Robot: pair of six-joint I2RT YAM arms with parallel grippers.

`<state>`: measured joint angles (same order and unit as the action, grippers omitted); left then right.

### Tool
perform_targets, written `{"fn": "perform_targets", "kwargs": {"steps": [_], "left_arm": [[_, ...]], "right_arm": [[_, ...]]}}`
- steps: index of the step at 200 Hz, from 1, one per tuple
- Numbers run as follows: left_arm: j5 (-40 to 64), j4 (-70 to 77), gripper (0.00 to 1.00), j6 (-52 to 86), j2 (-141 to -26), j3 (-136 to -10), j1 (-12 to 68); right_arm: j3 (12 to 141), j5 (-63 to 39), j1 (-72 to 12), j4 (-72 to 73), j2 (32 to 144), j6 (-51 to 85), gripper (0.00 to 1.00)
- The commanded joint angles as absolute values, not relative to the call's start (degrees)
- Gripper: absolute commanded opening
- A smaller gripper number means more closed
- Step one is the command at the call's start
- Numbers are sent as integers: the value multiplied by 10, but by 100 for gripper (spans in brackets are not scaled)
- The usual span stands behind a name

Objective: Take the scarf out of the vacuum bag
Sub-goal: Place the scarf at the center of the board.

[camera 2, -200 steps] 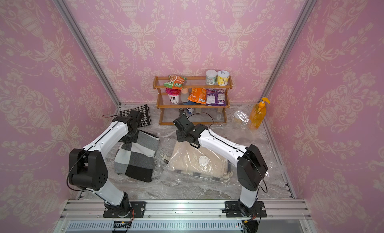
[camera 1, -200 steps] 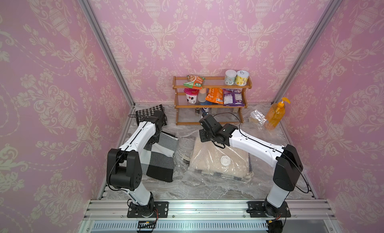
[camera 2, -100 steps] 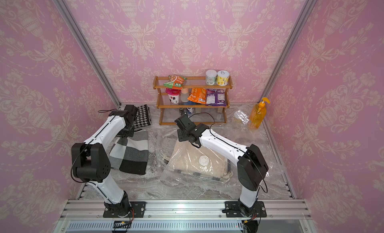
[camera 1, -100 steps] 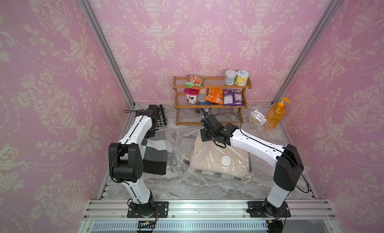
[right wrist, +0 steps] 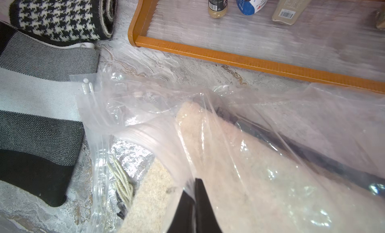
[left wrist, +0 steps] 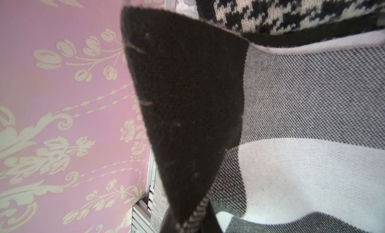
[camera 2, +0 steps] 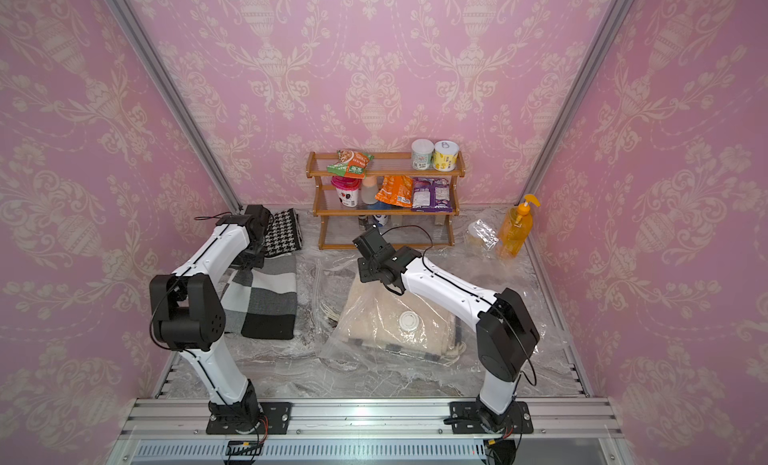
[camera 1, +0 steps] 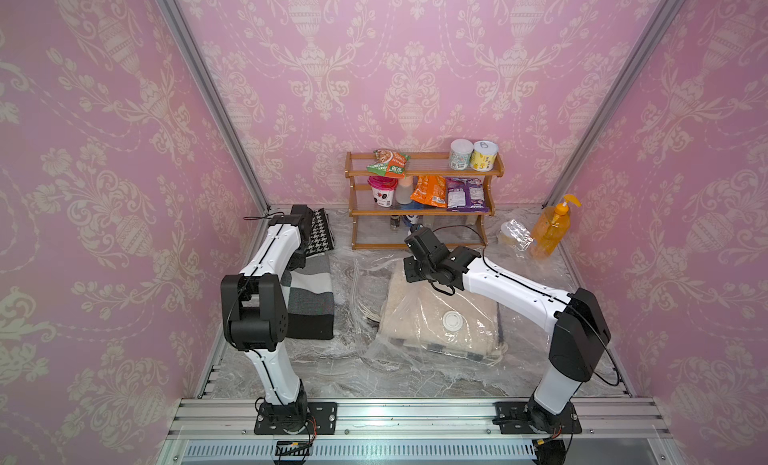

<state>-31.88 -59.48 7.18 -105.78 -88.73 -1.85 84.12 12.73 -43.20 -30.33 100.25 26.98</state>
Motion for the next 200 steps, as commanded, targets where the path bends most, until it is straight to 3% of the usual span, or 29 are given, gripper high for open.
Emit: {"fn": "perform_targets", "kwargs": {"steps": [1, 31, 36, 51, 59, 66, 92, 143, 200], "left_arm": [[-338, -602, 0, 53, -1033, -885, -27], [-339, -604, 1, 53, -1037, -890, -33], [-342, -604, 12, 54, -1037, -890, -33], [-345, -593, 68, 55, -1030, -885, -33], [-358, -587, 88, 62, -1022, -880, -33], [-368, -583, 98, 68, -1016, -877, -33], [-322, -565, 99, 90, -992, -861, -33], [-3, -541, 99, 162, -1001, -836, -32], [20, -498, 99, 234, -1063, -808, -33]], "right_arm": [[833, 121, -428, -299, 987, 273, 8], [832, 121, -428, -299, 985, 274, 8], [832, 121, -427, -299, 985, 273, 8], [832, 122, -427, -301, 984, 272, 8], [832, 122, -428, -301, 984, 272, 8], [831, 122, -428, -301, 984, 272, 8], [831, 119, -427, -299, 986, 273, 8], [832, 113, -427, -298, 990, 274, 8], [828, 116, -428, -299, 989, 273, 8]]}}
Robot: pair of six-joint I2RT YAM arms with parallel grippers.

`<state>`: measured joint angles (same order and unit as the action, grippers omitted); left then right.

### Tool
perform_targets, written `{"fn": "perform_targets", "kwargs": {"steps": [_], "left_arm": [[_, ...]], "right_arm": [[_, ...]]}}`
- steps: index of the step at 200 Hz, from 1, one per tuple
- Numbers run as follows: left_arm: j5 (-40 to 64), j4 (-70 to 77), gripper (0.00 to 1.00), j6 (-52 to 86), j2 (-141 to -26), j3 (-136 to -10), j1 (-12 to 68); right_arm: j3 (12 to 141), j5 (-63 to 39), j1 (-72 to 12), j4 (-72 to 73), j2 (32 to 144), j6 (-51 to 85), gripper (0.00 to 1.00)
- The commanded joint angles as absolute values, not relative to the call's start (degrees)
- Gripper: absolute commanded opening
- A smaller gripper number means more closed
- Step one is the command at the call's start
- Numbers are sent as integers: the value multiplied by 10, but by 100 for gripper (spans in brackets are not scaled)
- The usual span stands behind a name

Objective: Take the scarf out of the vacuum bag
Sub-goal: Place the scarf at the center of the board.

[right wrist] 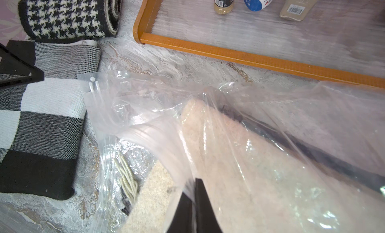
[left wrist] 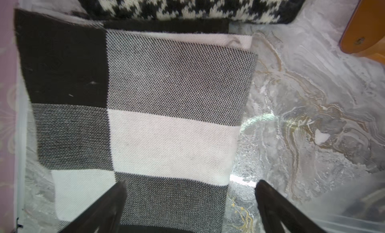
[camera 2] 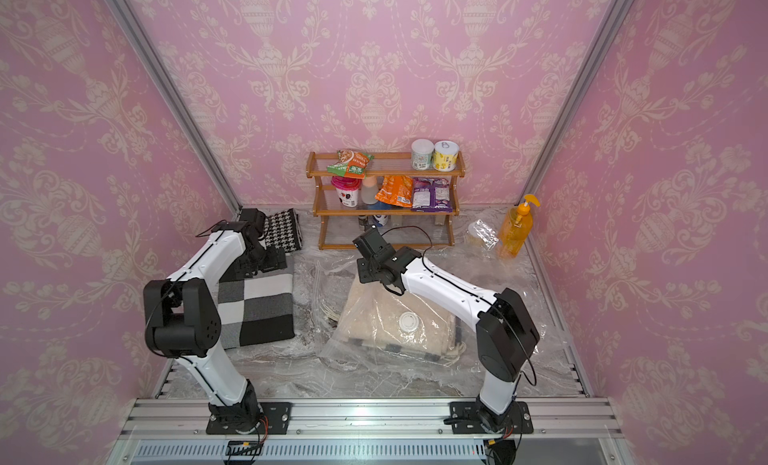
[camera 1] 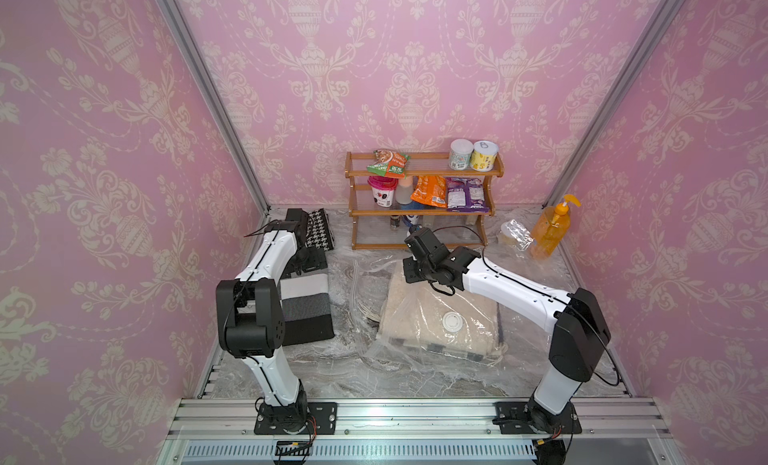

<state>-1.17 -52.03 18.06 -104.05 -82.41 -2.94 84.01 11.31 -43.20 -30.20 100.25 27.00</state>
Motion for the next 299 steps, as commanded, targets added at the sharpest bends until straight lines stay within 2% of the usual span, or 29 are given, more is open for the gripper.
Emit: {"fn": "perform_targets", "kwargs": {"steps": [1, 43, 109, 195, 239, 259, 299], "left_arm": [[20, -498, 99, 235, -1065, -808, -33], [-5, -511, 99, 246, -1129, -830, -33], [-25, -535, 97, 211, -1158, -811, -34], [-97, -594, 95, 146, -1100, -759, -33], [-146, -612, 99, 132, -1052, -771, -33], [-73, -597, 99, 129, -994, -790, -33], [166, -545, 99, 145, -900, -793, -25]], "right_arm": [[828, 115, -427, -299, 988, 273, 8], [820, 113, -428, -295, 985, 273, 8], [812, 113, -426, -289, 984, 270, 8], [805, 101, -426, -277, 992, 275, 8], [809, 94, -427, -279, 991, 271, 8], [796, 69, -426, -257, 978, 260, 8], [783, 31, -437, -239, 965, 239, 9]]}}
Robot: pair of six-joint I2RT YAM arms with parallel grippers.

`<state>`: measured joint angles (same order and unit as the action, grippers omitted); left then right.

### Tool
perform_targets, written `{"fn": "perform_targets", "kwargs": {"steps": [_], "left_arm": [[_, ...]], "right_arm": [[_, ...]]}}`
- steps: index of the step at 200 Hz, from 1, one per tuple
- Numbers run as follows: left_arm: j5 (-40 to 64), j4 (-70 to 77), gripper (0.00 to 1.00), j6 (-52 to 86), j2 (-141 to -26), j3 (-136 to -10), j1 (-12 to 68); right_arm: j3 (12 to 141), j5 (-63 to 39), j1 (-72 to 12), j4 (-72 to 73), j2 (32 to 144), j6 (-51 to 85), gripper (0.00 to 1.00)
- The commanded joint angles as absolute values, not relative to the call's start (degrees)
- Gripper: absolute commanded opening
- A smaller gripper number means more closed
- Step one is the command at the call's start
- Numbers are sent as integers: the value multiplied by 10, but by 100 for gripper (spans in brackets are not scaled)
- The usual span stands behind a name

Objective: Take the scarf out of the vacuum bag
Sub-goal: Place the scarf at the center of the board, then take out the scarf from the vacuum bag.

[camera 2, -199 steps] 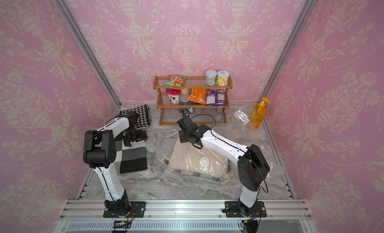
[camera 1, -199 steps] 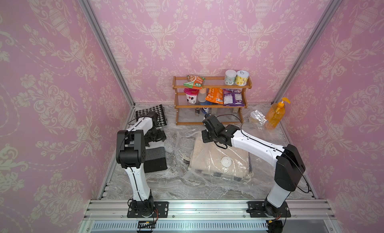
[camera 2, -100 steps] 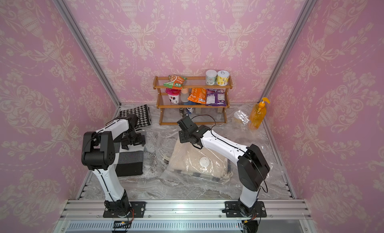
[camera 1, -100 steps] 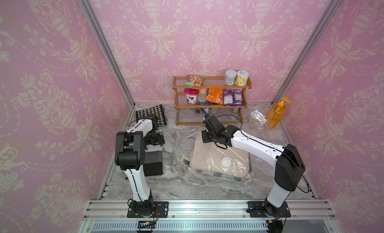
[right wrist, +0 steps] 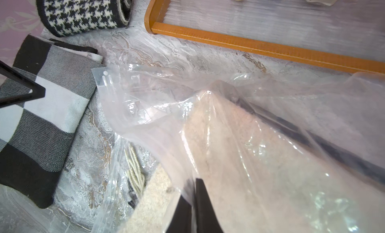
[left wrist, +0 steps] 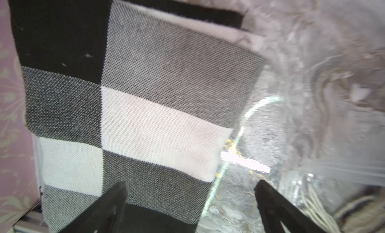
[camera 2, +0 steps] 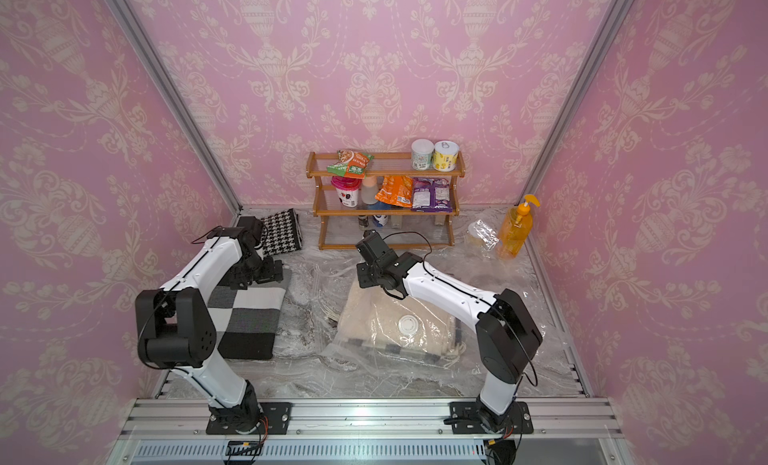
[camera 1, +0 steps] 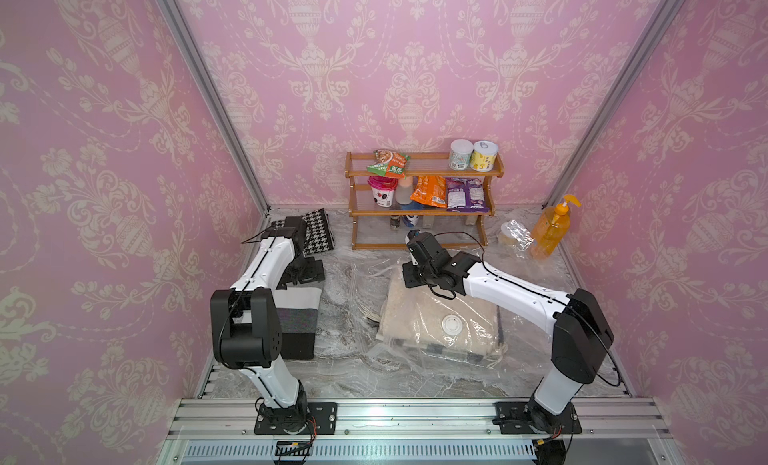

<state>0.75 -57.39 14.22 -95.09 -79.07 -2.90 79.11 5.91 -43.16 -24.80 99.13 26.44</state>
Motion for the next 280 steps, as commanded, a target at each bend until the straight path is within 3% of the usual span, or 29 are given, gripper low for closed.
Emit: {"fn": "perform_targets", "kwargs": {"steps": [1, 58, 92, 131, 197, 280], "left_arm": [[172, -542, 99, 146, -898, -791, -24], [301, -307, 99, 267, -776, -603, 59], [303, -199, 98, 300, -733, -502, 140], [312, -71, 94, 352, -681, -379, 170], [360, -11, 92, 372, -695, -323, 223], [352, -6, 92, 415, -636, -259, 281]], "right_arm": [[783, 31, -437, -239, 965, 238, 9], [776, -9, -445, -258, 944, 236, 9], [794, 1, -447, -317, 943, 257, 9], [788, 8, -450, -380, 931, 295, 8], [716, 23, -460, -401, 851, 331, 9], [680, -12, -517, -379, 838, 316, 9]]}}
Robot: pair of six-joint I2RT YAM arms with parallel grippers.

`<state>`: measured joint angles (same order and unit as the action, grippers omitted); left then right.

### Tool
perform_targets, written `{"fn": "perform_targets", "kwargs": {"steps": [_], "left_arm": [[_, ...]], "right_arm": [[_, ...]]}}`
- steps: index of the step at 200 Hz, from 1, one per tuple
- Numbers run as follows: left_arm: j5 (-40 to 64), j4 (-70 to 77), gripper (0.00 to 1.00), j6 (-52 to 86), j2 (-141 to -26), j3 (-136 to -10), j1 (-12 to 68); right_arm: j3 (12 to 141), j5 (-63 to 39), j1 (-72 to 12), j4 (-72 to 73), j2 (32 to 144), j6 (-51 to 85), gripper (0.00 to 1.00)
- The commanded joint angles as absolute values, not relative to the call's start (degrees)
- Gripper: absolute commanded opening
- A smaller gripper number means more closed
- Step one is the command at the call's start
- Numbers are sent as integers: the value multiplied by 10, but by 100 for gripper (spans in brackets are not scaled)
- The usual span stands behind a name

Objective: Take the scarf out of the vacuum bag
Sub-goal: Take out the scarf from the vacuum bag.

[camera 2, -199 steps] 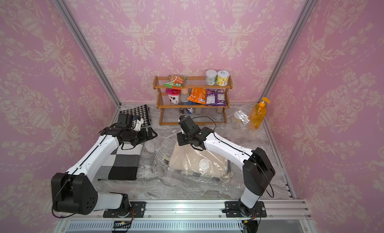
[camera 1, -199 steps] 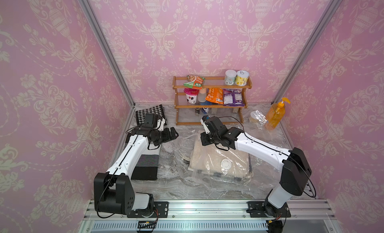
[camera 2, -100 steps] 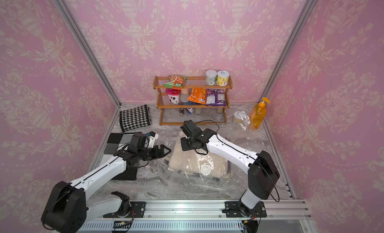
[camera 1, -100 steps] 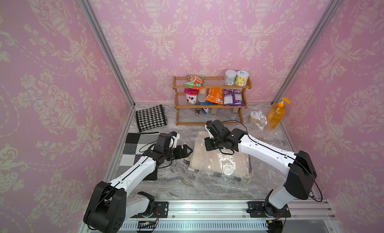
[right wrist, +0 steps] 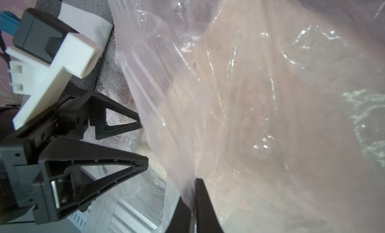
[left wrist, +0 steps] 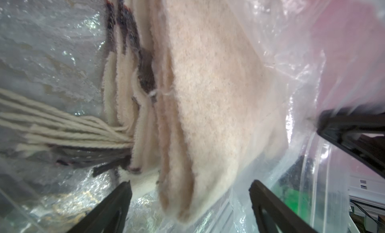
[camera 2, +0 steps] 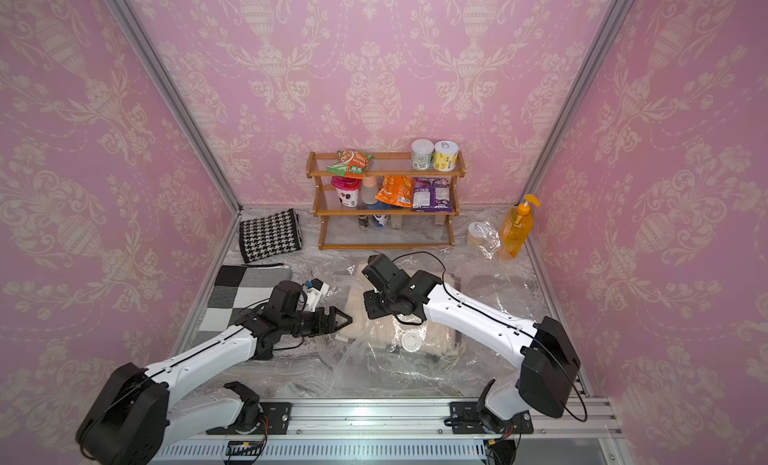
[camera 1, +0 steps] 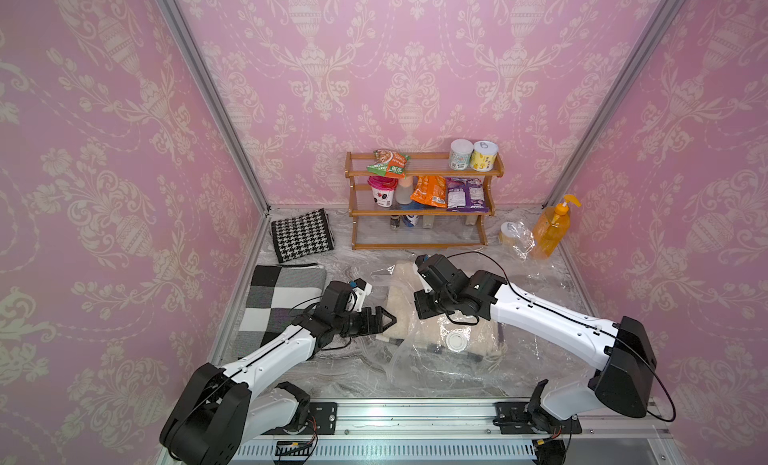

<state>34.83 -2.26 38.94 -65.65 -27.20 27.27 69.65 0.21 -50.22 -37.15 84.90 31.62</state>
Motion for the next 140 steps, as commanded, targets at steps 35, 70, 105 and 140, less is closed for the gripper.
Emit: {"fn": "perform_targets", "kwargs": {"steps": [35, 70, 105, 140], "left_arm": [[356, 0, 90, 425, -641, -257, 294], [357, 20, 88, 433, -670, -255, 307], [347, 63, 74, 445, -707, -248, 320], [337, 79, 57, 451, -715, -249, 324]], "right_arm": [[650, -10, -533, -369, 833, 314, 9], [629, -16, -539, -353, 833, 312, 9], [628, -17, -541, -352, 829, 305, 9], [628, -9, -541, -354, 812, 298, 9]]}}
